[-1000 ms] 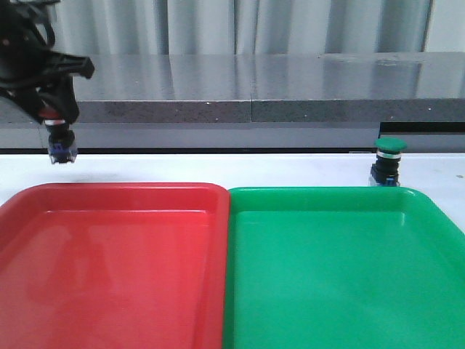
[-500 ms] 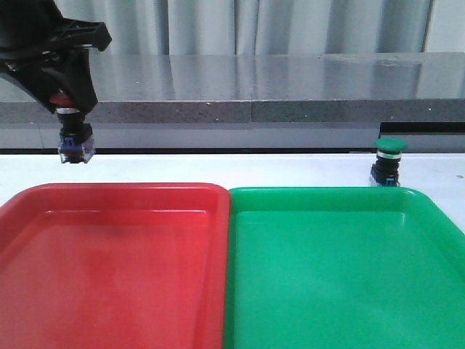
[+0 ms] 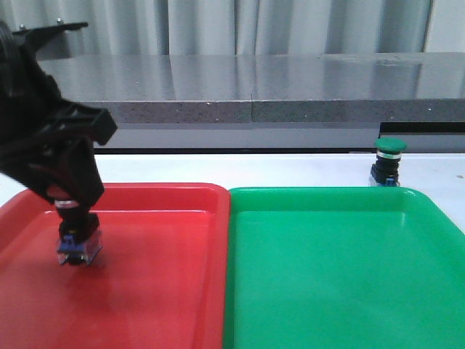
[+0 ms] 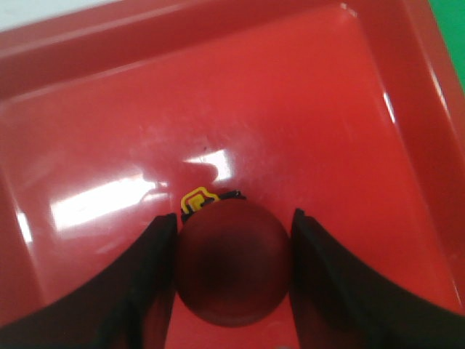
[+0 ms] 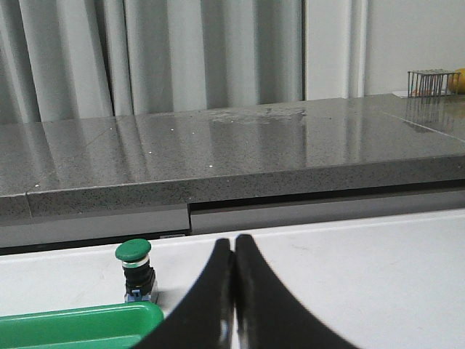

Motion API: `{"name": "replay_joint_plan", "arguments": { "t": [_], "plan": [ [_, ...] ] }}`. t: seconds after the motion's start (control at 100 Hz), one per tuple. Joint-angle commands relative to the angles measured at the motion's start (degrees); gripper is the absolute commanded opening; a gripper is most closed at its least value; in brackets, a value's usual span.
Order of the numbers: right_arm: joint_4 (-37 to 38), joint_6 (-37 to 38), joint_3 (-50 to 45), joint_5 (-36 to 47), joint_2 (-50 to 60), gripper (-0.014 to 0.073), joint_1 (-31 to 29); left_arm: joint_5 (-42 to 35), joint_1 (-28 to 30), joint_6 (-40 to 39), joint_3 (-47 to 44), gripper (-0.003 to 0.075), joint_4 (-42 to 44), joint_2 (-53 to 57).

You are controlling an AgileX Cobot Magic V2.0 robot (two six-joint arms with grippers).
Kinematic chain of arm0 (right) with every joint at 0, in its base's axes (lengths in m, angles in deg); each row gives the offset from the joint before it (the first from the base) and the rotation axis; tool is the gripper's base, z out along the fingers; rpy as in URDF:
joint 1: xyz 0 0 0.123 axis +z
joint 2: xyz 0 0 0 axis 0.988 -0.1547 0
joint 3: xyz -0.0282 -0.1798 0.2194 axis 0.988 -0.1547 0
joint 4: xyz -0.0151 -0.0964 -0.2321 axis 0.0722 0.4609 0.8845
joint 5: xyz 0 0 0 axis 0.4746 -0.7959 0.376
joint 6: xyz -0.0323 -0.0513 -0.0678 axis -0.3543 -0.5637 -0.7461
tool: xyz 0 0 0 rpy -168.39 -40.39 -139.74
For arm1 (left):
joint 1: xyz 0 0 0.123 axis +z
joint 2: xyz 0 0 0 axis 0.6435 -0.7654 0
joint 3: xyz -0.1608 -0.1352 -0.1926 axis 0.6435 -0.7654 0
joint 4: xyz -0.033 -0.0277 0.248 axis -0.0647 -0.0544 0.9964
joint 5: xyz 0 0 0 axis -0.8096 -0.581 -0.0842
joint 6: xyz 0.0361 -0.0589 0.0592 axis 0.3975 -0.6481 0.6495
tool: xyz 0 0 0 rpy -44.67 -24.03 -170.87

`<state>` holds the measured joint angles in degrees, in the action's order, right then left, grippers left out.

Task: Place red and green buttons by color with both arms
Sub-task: 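Move the red button into the red tray and lower it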

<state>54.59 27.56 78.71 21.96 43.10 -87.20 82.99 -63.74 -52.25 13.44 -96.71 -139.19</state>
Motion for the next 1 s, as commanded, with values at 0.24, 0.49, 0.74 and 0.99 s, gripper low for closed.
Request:
{"name": "replay_joint_plan", "arguments": {
  "t": [0.24, 0.49, 0.74, 0.99],
  "plan": [
    [0.66, -0.3, 1.07, 4.26, 1.31, -0.0064, -0.37, -8.81, -1.78, -3.9, -6.19, 0.0062, -1.21, 2.61],
    [0.66, -0.3, 1.07, 4.26, 1.31, -0.0064, -0.37, -8.77, -1.78, -3.54, -6.29, 0.0239, -1.21, 2.61],
    [0.66, -0.3, 1.07, 4.26, 1.31, -0.0064, -0.37, -10.61, -1.78, -3.54, -6.29, 0.0538, -1.21, 2.61],
    [0.66, -0.3, 1.07, 4.26, 1.31, -0.0064, -0.37, -12.57, -1.78, -3.54, -6.29, 0.0535, -1.21, 6.98]
  ]
}}
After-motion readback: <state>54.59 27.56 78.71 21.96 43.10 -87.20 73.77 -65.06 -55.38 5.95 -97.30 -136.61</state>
